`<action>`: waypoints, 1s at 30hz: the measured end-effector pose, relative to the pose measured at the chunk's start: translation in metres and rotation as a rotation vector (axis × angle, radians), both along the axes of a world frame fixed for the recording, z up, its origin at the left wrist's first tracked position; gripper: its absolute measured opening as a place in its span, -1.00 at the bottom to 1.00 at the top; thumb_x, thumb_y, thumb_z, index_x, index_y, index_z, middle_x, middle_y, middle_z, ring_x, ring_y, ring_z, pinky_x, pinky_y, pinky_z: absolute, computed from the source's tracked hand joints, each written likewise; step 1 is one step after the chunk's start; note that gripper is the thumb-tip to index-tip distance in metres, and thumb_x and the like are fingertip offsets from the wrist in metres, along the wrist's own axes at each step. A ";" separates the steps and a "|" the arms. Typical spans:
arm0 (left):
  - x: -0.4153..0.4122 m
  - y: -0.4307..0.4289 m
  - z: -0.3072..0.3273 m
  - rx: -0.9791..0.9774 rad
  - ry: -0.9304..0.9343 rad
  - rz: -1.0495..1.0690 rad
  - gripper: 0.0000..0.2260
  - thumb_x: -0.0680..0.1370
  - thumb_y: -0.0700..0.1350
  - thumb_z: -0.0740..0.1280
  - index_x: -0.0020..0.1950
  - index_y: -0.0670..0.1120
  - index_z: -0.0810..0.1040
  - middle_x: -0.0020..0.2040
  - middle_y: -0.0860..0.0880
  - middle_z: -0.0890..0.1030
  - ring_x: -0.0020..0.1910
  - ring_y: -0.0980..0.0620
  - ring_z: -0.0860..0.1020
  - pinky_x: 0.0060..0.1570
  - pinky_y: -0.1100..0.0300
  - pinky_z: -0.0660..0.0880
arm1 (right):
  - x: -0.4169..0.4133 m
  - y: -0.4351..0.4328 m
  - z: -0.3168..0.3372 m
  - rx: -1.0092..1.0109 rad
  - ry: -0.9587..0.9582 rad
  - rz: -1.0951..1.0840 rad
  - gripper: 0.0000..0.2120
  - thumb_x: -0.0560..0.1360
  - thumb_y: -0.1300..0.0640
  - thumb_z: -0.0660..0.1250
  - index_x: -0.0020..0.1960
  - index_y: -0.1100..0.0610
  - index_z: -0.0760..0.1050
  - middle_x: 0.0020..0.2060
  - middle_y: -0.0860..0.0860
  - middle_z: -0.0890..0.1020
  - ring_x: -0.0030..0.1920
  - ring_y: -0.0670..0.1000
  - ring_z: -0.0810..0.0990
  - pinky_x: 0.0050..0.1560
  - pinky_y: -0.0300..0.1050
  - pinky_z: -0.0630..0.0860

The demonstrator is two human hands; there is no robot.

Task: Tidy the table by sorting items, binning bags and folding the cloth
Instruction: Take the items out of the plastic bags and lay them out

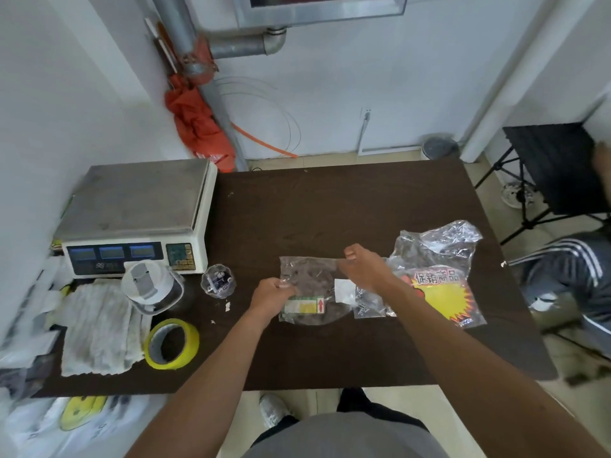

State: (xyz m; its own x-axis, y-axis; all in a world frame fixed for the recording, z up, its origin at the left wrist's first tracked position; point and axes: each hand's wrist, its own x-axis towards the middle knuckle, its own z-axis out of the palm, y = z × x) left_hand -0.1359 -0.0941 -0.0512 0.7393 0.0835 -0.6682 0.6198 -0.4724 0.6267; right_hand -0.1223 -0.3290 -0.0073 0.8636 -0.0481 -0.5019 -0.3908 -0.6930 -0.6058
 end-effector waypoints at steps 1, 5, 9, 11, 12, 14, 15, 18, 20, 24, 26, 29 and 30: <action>0.000 -0.001 -0.001 0.013 -0.006 0.005 -0.85 0.46 -0.04 0.51 -0.02 -0.05 0.67 -0.07 -0.02 0.73 -0.05 -0.01 0.70 0.13 -0.06 0.62 | -0.001 -0.003 -0.003 -0.018 0.004 0.015 -0.51 0.57 -0.02 0.26 0.46 0.09 0.37 0.34 0.06 0.55 0.27 0.12 0.54 0.15 -0.05 0.48; -0.002 -0.004 -0.003 0.034 -0.038 0.059 -0.92 0.49 -0.10 0.49 -0.05 -0.07 0.69 -0.08 -0.04 0.73 -0.04 -0.03 0.69 0.11 -0.04 0.62 | -0.001 -0.008 -0.011 -0.075 -0.004 0.071 -0.57 0.61 0.04 0.24 0.46 0.11 0.37 0.33 0.08 0.55 0.27 0.14 0.55 0.16 -0.04 0.47; -0.004 -0.005 -0.003 0.052 -0.063 0.123 -0.94 0.52 -0.09 0.46 -0.06 -0.06 0.69 -0.07 -0.03 0.72 -0.04 -0.01 0.68 0.08 -0.01 0.61 | 0.005 -0.009 -0.013 -0.065 -0.031 0.086 -0.52 0.59 0.10 0.26 0.49 0.12 0.33 0.42 0.07 0.46 0.34 0.12 0.50 0.27 -0.03 0.45; -0.004 -0.005 -0.005 0.048 -0.100 0.166 -0.94 0.53 -0.11 0.45 -0.09 -0.08 0.70 -0.08 -0.05 0.72 -0.01 -0.04 0.68 0.07 -0.02 0.61 | 0.010 -0.010 -0.013 -0.052 -0.060 0.126 -0.51 0.59 0.09 0.27 0.50 0.13 0.32 0.43 0.06 0.43 0.33 0.09 0.50 0.29 -0.01 0.45; -0.003 -0.004 -0.005 0.031 -0.115 0.197 -0.95 0.52 -0.12 0.46 -0.09 -0.08 0.70 -0.09 -0.06 0.73 -0.01 -0.06 0.69 0.08 -0.04 0.61 | 0.013 -0.011 -0.012 -0.047 -0.073 0.136 -0.50 0.59 0.09 0.28 0.50 0.13 0.31 0.44 0.06 0.42 0.32 0.09 0.51 0.29 0.00 0.45; -0.001 -0.004 -0.002 -0.030 -0.127 0.271 -0.96 0.50 -0.15 0.49 -0.07 -0.08 0.70 -0.09 -0.08 0.74 -0.04 -0.05 0.71 0.13 -0.06 0.63 | 0.019 -0.011 -0.010 -0.042 -0.095 0.134 -0.49 0.59 0.08 0.29 0.51 0.13 0.29 0.43 0.06 0.43 0.32 0.09 0.51 0.31 0.02 0.44; 0.001 -0.004 -0.002 -0.061 -0.132 0.305 -0.93 0.49 -0.16 0.50 -0.04 -0.09 0.70 -0.11 -0.07 0.75 -0.08 -0.01 0.71 0.14 -0.04 0.62 | 0.021 -0.011 -0.008 -0.040 -0.105 0.133 -0.48 0.59 0.09 0.29 0.51 0.14 0.29 0.43 0.07 0.43 0.33 0.10 0.49 0.33 0.03 0.43; 0.008 -0.007 0.003 -0.099 -0.175 0.357 -0.88 0.54 -0.19 0.46 0.07 -0.15 0.69 -0.10 -0.09 0.73 -0.16 0.04 0.64 0.04 0.06 0.61 | 0.025 -0.014 -0.005 -0.018 -0.125 0.143 -0.45 0.59 0.11 0.28 0.54 0.15 0.24 0.46 0.09 0.40 0.38 0.13 0.46 0.37 0.06 0.41; 0.016 -0.010 0.004 -0.100 -0.203 0.380 -0.91 0.57 -0.17 0.45 0.05 -0.13 0.69 -0.06 -0.09 0.71 -0.14 0.04 0.63 0.00 0.09 0.61 | 0.025 -0.017 -0.005 -0.023 -0.145 0.163 -0.40 0.59 0.09 0.28 0.57 0.15 0.18 0.51 0.10 0.34 0.43 0.14 0.41 0.42 0.08 0.36; 0.031 -0.012 0.007 -0.098 -0.229 0.385 -0.91 0.56 -0.17 0.45 0.05 -0.11 0.70 -0.10 -0.07 0.71 -0.17 0.05 0.62 -0.04 0.13 0.60 | 0.026 -0.020 -0.001 -0.039 -0.172 0.129 -0.36 0.58 0.10 0.27 0.60 0.12 0.11 0.56 0.08 0.25 0.46 0.15 0.38 0.40 0.10 0.36; 0.041 -0.014 0.009 -0.104 -0.237 0.360 -0.89 0.56 -0.17 0.45 0.06 -0.14 0.69 -0.14 -0.05 0.69 -0.20 0.06 0.60 -0.06 0.12 0.59 | 0.024 -0.017 0.002 -0.054 -0.181 0.113 -0.38 0.56 0.11 0.27 0.57 0.09 0.16 0.52 0.08 0.30 0.31 0.16 0.52 0.27 0.08 0.46; 0.054 -0.017 0.013 -0.114 -0.247 0.350 -0.91 0.55 -0.20 0.44 0.04 -0.15 0.69 -0.13 -0.07 0.68 -0.21 0.05 0.60 -0.09 0.13 0.58 | 0.019 -0.013 -0.002 -0.024 -0.208 0.123 -0.39 0.54 0.10 0.29 0.55 0.10 0.19 0.48 0.09 0.34 0.17 0.15 0.58 0.15 0.05 0.52; 0.059 -0.018 0.013 -0.110 -0.251 0.355 -0.89 0.53 -0.20 0.45 0.04 -0.13 0.69 -0.11 -0.07 0.69 -0.17 0.02 0.63 -0.05 0.10 0.61 | 0.017 -0.011 -0.003 -0.027 -0.216 0.137 -0.40 0.55 0.10 0.29 0.55 0.10 0.20 0.47 0.10 0.35 0.18 0.15 0.58 0.16 0.04 0.51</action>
